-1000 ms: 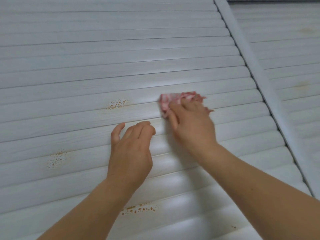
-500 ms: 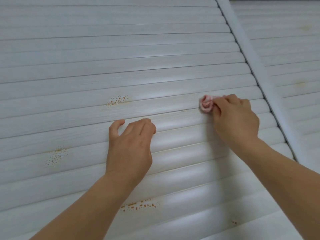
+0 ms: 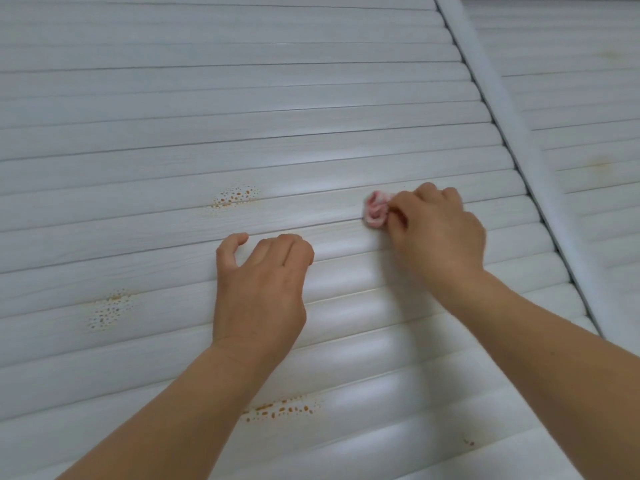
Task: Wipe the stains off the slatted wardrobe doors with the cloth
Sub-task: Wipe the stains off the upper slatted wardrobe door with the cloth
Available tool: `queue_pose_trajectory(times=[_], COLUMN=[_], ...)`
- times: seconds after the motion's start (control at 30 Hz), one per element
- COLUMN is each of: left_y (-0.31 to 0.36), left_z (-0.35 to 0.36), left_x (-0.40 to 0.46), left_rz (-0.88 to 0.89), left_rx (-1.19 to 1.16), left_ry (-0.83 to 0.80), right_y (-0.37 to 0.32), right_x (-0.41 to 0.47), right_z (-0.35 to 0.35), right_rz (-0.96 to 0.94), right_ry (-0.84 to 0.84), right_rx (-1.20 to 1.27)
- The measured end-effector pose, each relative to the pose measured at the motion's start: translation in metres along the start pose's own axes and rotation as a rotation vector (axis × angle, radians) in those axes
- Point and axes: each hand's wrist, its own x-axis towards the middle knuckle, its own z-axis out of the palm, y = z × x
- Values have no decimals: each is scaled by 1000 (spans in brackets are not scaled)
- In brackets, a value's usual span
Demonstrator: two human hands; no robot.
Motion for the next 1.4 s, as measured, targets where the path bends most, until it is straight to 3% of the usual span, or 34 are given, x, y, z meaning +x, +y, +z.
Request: queue_pose_trajectory(times=[0.1, 0.2, 0.3, 0.47, 0.67, 1.13, 1.27, 1.4], left_y=[1, 3, 5, 9, 13, 25, 31, 35], left_z=[0, 1, 2, 4, 5, 9, 13, 16], left_x=[-2, -2, -1, 4, 11, 14, 12, 10], left_rz=[3, -15, -31, -72, -75, -130, -150, -161], left_rx=[-8, -15, -12, 36, 130, 173, 184, 183], left_ry=[12, 20, 20, 13, -9, -56, -33, -10], right_y=[23, 18, -2, -41, -21, 114, 107, 70], right_x=[7, 11, 8, -3, -4, 25, 38, 46], right_z=[-7, -7, -5, -4, -4, 4, 8, 8], right_rz=[232, 345, 307, 77, -44, 403, 512, 393], right_ry=[-32, -74, -64, -63, -95, 51, 59, 40], right_rx=[34, 72, 65, 132, 232, 158, 195, 204])
